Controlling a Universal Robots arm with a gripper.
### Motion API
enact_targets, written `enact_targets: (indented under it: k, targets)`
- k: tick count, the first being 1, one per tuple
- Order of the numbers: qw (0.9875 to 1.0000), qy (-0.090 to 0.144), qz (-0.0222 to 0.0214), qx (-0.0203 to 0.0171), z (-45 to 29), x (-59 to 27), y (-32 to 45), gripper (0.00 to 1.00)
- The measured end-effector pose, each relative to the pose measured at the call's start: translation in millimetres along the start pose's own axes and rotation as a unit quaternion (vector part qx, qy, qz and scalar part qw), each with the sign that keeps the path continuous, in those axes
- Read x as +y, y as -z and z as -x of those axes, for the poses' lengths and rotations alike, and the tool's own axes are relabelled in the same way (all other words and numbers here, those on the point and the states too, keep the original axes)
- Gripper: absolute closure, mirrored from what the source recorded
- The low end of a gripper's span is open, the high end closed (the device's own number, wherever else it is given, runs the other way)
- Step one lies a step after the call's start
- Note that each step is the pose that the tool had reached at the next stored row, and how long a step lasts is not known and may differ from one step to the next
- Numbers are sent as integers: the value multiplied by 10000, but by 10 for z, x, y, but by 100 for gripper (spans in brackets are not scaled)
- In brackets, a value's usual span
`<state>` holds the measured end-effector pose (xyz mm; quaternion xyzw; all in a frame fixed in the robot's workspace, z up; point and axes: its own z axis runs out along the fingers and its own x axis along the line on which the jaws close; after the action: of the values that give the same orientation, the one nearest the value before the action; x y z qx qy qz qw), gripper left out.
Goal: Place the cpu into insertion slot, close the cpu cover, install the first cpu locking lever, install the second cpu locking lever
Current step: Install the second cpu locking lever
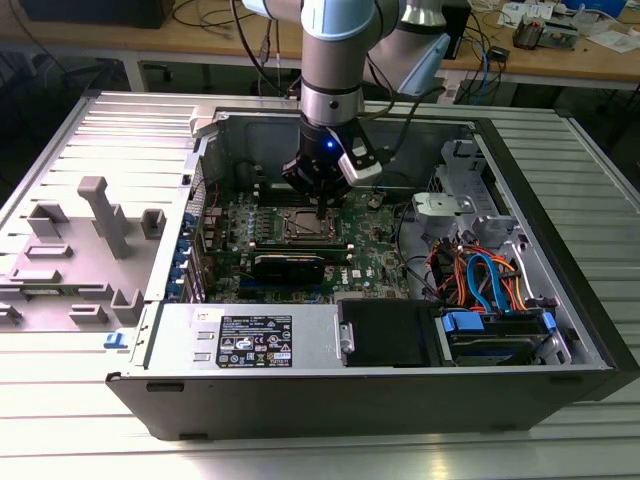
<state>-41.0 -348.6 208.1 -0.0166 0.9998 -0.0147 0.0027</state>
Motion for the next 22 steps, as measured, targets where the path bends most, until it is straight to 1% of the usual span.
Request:
enact_targets:
  k: [3, 8, 10, 17, 22]
  targets:
    - [10000, 0, 0, 0, 0, -2, 13, 89]
    - [10000, 0, 1, 0, 0, -17, 68, 89]
    - [10000, 0, 1, -1, 0, -31, 69, 89]
    - [10000, 0, 0, 0, -5, -166, 65, 89]
    - [10000, 0, 0, 0, -8, -242, 63, 89]
